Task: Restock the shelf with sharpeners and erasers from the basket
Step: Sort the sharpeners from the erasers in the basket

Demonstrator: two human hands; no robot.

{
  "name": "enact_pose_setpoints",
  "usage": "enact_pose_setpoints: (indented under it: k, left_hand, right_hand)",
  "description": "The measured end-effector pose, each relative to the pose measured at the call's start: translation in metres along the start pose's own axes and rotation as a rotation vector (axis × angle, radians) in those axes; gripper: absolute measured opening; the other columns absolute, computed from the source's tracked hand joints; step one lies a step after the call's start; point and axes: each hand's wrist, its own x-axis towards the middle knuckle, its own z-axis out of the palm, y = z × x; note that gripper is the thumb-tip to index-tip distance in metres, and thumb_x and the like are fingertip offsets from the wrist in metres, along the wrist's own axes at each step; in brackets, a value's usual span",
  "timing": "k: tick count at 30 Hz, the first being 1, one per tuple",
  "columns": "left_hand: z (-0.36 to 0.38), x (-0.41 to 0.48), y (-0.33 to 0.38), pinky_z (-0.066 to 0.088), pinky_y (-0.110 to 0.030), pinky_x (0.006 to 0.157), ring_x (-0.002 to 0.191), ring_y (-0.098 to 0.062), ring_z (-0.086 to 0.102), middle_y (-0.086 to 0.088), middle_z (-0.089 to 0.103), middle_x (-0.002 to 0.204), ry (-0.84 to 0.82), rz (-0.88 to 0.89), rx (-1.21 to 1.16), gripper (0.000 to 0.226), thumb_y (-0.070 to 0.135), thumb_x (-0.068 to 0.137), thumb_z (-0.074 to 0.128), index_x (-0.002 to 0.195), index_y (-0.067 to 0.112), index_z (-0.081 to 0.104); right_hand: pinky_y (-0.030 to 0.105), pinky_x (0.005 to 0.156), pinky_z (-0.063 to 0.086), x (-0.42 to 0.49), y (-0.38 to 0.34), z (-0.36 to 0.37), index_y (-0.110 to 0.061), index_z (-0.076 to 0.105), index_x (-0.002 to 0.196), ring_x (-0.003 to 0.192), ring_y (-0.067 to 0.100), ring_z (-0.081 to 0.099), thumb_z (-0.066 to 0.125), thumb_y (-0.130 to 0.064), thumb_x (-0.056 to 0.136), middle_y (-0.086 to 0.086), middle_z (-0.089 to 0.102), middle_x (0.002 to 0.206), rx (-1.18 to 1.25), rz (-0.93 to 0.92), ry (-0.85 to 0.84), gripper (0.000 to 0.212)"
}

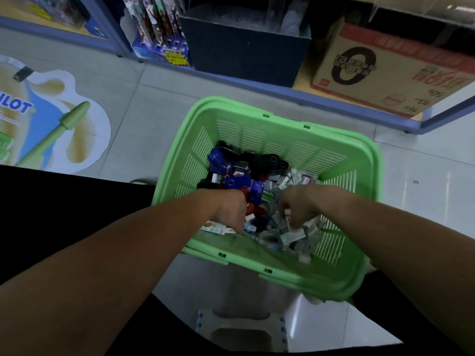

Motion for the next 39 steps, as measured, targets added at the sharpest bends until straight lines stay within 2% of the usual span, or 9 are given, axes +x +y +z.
enact_pose_setpoints:
  k: [3, 6, 10, 14, 18, 22, 27, 31, 39]
  left_hand:
    - [-0.009, -0.010, 0.007, 0.053, -0.024, 0.070, 0.082, -0.007, 0.065, 0.007, 0.072, 0.091, 0.119, 0.015, -0.196, 0.023, 0.029, 0.089, 0.078, 0.104, 0.011, 0.079]
    - [-0.013, -0.010, 0.019, 0.053, -0.029, 0.073, 0.077, -0.017, 0.064, -0.002, 0.074, 0.089, 0.298, 0.007, -0.412, 0.026, 0.030, 0.086, 0.080, 0.099, 0.007, 0.078]
    - [-0.012, 0.004, 0.056, 0.050, -0.022, 0.068, 0.076, -0.014, 0.064, -0.006, 0.074, 0.093, 0.504, -0.001, -0.765, 0.023, 0.026, 0.086, 0.081, 0.100, 0.009, 0.076]
    - [-0.012, 0.024, 0.103, 0.047, -0.025, 0.069, 0.080, -0.015, 0.063, -0.005, 0.070, 0.091, 0.603, -0.005, -1.001, 0.029, 0.034, 0.089, 0.078, 0.100, 0.007, 0.074]
    - [-0.023, 0.029, 0.132, 0.057, -0.041, 0.088, 0.109, -0.027, 0.069, -0.009, 0.071, 0.121, 0.329, 0.098, -1.291, 0.066, 0.034, 0.079, 0.082, 0.137, 0.017, 0.054]
    - [-0.026, 0.022, 0.111, 0.058, -0.036, 0.085, 0.105, -0.020, 0.069, -0.002, 0.074, 0.110, 0.224, 0.179, -1.134, 0.040, -0.004, 0.094, 0.060, 0.124, 0.023, 0.065]
    - [-0.038, 0.006, 0.053, 0.059, -0.032, 0.086, 0.107, -0.025, 0.071, -0.008, 0.072, 0.118, 0.435, 0.034, -0.839, 0.036, -0.002, 0.094, 0.064, 0.127, 0.012, 0.065]
    - [-0.025, -0.003, -0.004, 0.051, -0.011, 0.074, 0.105, -0.025, 0.066, -0.016, 0.069, 0.120, 0.543, -0.054, -0.412, 0.028, -0.005, 0.094, 0.058, 0.119, 0.000, 0.070]
    - [0.008, -0.004, -0.039, 0.053, -0.036, 0.096, 0.106, -0.028, 0.063, -0.010, 0.060, 0.122, 0.721, -0.151, -0.166, 0.032, 0.004, 0.086, 0.071, 0.116, 0.013, 0.073]
  right_hand:
    - [0.032, 0.079, 0.056, -0.013, 0.003, -0.004, -0.025, 0.077, 0.106, 0.098, 0.019, 0.068, 0.081, -0.030, 0.087, -0.005, 0.070, 0.111, -0.107, 0.044, 0.074, 0.020]
    - [0.023, 0.064, 0.050, -0.030, 0.009, -0.016, -0.026, 0.072, 0.081, 0.081, 0.018, 0.069, 0.081, -0.036, 0.087, -0.004, 0.071, 0.090, -0.044, 0.023, 0.109, 0.016]
    - [0.031, 0.089, 0.054, -0.065, 0.023, -0.047, -0.028, 0.070, 0.124, 0.106, 0.019, 0.066, 0.073, -0.041, 0.093, -0.005, 0.070, 0.118, -0.066, 0.000, 0.386, 0.034]
    - [0.038, 0.088, 0.058, -0.086, 0.047, -0.050, -0.034, 0.073, 0.110, 0.102, 0.018, 0.068, 0.066, -0.041, 0.092, -0.011, 0.074, 0.107, 0.047, -0.002, 0.741, 0.021]
    - [0.040, 0.089, 0.058, -0.093, 0.052, -0.036, -0.032, 0.075, 0.109, 0.102, 0.020, 0.070, 0.068, -0.035, 0.091, -0.008, 0.077, 0.106, 0.257, 0.007, 0.926, 0.019]
    - [0.039, 0.089, 0.057, -0.086, 0.045, -0.024, -0.031, 0.073, 0.116, 0.105, 0.021, 0.068, 0.067, -0.036, 0.093, -0.005, 0.075, 0.112, 0.204, -0.009, 0.893, 0.024]
    - [0.040, 0.085, 0.059, -0.059, 0.018, -0.017, -0.035, 0.069, 0.118, 0.104, 0.022, 0.068, 0.064, -0.044, 0.096, -0.005, 0.073, 0.117, 0.101, -0.005, 0.728, 0.024]
    - [0.043, 0.090, 0.057, -0.034, -0.010, -0.008, -0.030, 0.068, 0.117, 0.105, 0.022, 0.065, 0.066, -0.043, 0.095, -0.002, 0.069, 0.118, 0.137, -0.063, 0.561, 0.025]
    - [0.040, 0.100, 0.049, 0.028, -0.048, 0.011, -0.024, 0.052, 0.144, 0.123, 0.025, 0.052, 0.080, -0.049, 0.082, 0.003, 0.054, 0.132, 0.133, -0.089, 0.590, 0.072]
